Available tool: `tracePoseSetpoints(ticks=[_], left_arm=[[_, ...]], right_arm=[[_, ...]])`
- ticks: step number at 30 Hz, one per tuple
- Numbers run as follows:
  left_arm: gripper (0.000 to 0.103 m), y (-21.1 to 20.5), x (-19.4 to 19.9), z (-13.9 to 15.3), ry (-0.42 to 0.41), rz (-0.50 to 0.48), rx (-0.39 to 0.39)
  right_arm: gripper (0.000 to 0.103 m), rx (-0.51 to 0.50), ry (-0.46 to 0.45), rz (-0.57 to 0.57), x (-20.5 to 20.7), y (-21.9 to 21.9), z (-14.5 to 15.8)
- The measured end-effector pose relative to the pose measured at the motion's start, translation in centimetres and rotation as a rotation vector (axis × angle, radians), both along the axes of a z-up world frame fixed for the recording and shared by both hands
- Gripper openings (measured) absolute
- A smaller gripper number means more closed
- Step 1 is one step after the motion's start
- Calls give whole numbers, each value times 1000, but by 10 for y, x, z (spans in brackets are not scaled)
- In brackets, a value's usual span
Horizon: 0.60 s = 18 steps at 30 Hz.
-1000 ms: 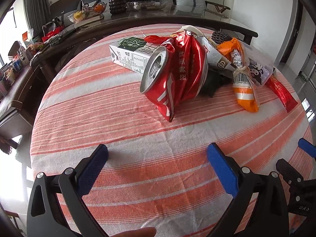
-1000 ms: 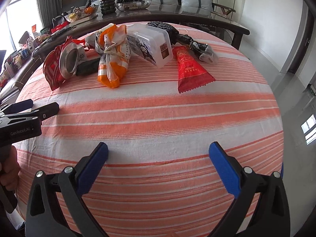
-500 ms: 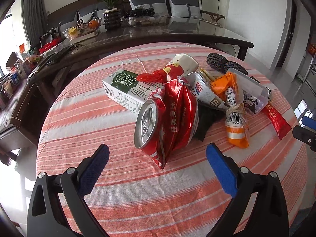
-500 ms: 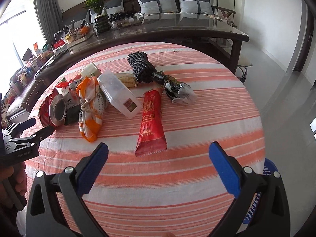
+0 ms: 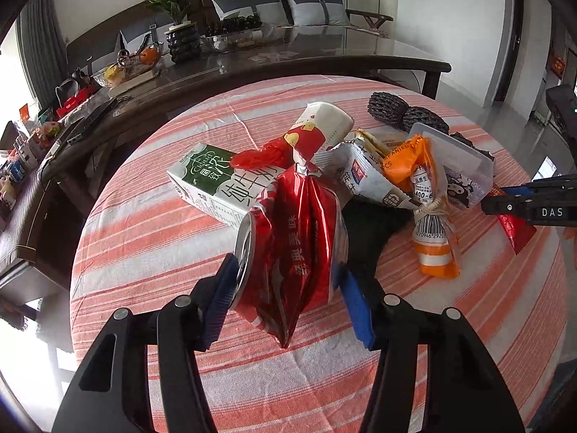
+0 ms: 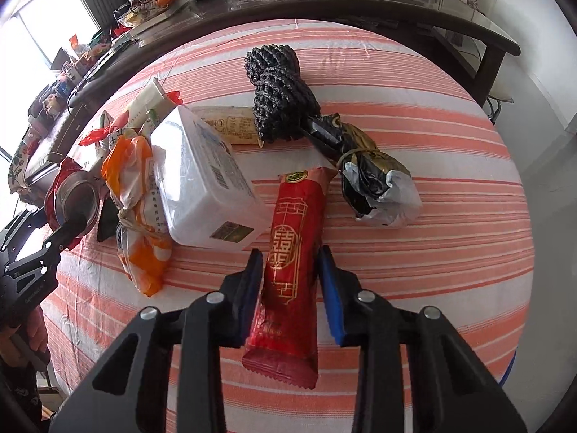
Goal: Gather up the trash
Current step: 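Grasp the red crushed can with the left tool while the right tool grasps the red wrapper, then carry the red can and red wrapper to the blue basket and release both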
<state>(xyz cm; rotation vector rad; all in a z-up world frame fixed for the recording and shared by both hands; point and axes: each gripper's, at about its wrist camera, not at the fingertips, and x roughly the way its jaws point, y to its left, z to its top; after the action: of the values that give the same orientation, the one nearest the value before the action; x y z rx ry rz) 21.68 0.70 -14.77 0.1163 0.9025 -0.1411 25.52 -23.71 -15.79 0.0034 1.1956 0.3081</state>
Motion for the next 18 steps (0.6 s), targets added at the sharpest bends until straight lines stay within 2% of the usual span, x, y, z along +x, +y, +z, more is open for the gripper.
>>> tracePoseSetpoints(ticks=[3,8,14,18], left_arm=[[55,6,-14,9,7,-31,-46],[55,1,-42,27,19,-96,-144],[55,-43,-63,38,46,-210,-215],[55,-91,-70,40,72,-304,-240]], right_arm=[[18,36,-12,0,-13,-6,9],[17,108,-35,0,-44,-22,28],[17,188,-45,-21,-77,-43,44],[17,221,-72,-79,-102,-75,52]])
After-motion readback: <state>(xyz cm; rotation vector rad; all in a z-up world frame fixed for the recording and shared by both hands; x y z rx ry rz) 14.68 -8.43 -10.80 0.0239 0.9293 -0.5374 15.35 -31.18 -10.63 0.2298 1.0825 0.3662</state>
